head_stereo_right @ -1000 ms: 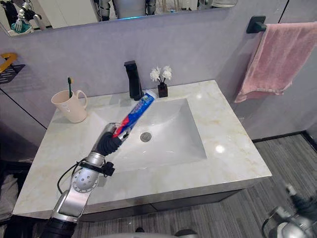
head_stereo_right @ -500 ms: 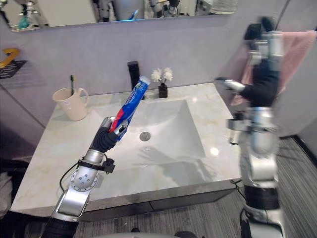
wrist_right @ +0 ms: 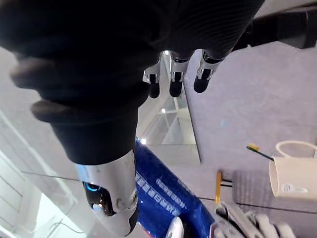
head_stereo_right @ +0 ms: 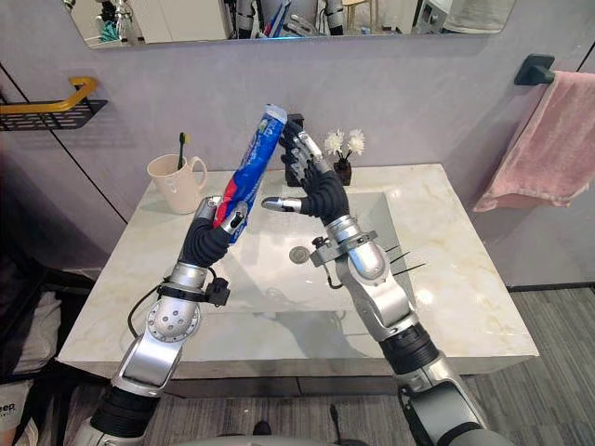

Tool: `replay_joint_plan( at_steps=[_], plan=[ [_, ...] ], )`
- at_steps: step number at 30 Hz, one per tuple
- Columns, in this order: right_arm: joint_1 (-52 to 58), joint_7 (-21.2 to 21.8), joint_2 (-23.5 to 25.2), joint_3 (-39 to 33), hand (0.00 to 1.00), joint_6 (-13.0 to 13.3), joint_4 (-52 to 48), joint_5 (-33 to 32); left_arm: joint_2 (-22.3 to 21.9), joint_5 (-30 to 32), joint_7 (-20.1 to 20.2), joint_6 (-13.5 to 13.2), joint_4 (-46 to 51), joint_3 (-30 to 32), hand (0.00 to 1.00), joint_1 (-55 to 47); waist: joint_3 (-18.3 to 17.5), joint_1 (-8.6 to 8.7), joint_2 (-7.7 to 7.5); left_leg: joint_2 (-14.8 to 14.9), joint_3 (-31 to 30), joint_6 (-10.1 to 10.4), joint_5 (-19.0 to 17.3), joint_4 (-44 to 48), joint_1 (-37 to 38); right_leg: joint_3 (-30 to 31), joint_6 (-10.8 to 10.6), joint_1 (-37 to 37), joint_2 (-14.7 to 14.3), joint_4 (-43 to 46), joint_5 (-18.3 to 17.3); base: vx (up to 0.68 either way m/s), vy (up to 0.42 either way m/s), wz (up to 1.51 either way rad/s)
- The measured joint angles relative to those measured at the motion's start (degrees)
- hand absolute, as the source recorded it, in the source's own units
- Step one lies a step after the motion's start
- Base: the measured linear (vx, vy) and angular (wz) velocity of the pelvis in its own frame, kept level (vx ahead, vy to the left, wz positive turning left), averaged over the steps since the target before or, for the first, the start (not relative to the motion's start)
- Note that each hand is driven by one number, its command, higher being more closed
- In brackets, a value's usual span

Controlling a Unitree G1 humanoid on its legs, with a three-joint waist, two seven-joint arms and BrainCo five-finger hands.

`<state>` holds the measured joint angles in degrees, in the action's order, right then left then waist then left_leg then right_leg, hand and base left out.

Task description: Organize washtable

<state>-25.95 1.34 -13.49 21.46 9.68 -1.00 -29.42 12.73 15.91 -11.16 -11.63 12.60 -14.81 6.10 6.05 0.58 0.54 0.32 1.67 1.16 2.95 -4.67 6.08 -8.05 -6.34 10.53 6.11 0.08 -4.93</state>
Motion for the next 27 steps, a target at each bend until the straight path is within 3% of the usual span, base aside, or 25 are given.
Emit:
replay_joint_plan(
  at_steps=[7, 16, 17, 27],
  plan=[
    [0.0, -0.3, 3.4, 2.4, 0.00, -0.1, 2.7, -4.5, -0.5, 0.1, -0.3, 0.0, -1.8, -2.1, 1.00, 0.0, -0.4, -0.11, 0.14, -0.5, -0.1, -0.3, 1.2, -0.8, 0.0, -0.8, 0.1, -0.5, 0.4, 0.3, 0.3, -0.08, 0.004, 0.05],
    [-1.1, -1.5, 4.3, 3.9, 0.00, 0.0, 4.8, -10.4, -2.5, 0.1, -0.1, 0.3, -5.0, -6.0, 1.00, -0.1, -0.5, -0.02, 0.10, -0.3, -0.1, -0.2, 1.8, -0.8, -0.5, -0.9, 0.2, -0.7, 0.1, -0.5, 1.1, -0.03, -0.006, 0.00],
    [-1.1, -1.7, 4.3, 3.9, 1.00, 0.0, 4.8, -10.8, -2.7, 0.1, -0.1, 0.3, -5.5, -6.2, 1.00, -0.1, -0.6, -0.05, 0.09, -0.3, -0.1, -0.2, 1.8, -0.8, -0.5, -0.9, 0.2, -0.7, 0.1, -0.5, 1.1, 0.00, 0.000, 0.00],
    [-1.1, -2.4, 4.3, 4.9, 1.00, -0.1, 5.5, -12.9, -3.6, 0.0, -0.5, -0.1, -8.3, -7.4, 1.00, -0.2, -0.9, -0.04, 0.11, -0.2, -0.1, -0.1, 2.1, -0.9, -0.9, -0.4, 0.2, -0.8, 0.0, -1.6, 2.1, -0.01, -0.003, -0.01]
  ],
)
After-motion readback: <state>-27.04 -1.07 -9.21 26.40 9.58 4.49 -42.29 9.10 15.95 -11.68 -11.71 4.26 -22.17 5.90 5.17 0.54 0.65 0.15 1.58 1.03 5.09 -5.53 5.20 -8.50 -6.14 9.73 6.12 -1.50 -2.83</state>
